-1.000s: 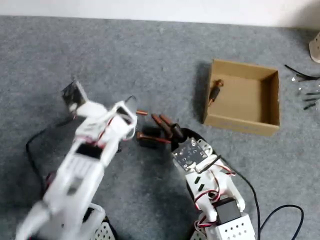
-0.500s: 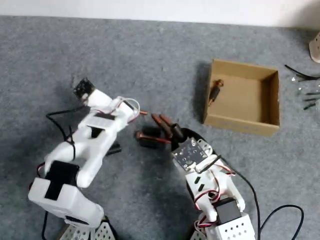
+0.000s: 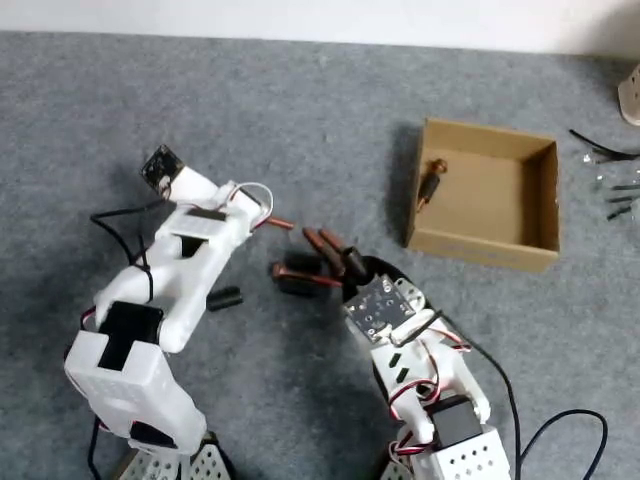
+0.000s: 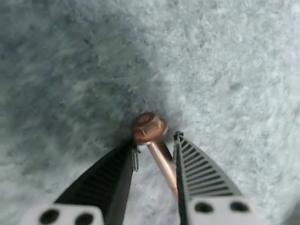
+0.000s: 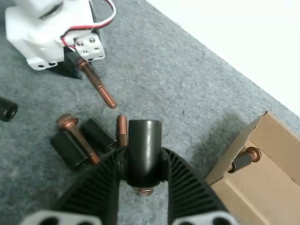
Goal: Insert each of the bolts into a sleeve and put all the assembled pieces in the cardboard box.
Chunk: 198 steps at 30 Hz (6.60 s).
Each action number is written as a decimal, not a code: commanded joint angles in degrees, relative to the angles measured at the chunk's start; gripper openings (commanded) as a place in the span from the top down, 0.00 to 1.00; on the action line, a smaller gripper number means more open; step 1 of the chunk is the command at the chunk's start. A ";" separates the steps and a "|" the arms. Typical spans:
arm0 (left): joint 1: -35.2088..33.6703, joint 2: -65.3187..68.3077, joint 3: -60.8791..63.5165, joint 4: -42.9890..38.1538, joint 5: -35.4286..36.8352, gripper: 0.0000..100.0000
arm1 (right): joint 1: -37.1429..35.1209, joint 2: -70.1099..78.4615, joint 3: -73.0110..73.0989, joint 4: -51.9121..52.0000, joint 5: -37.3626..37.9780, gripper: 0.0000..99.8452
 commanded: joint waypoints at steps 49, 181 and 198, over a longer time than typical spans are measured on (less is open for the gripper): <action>22.29 -93.05 54.46 -22.77 -18.55 0.99 | -2.68 -0.84 5.32 -0.04 -0.09 0.99; 3.74 -39.96 18.95 2.73 -22.95 0.99 | 0.22 -1.10 5.32 -1.45 -0.44 0.99; -7.34 -1.10 -13.67 18.81 -22.68 0.99 | 1.80 -1.01 5.32 -1.45 -0.44 0.99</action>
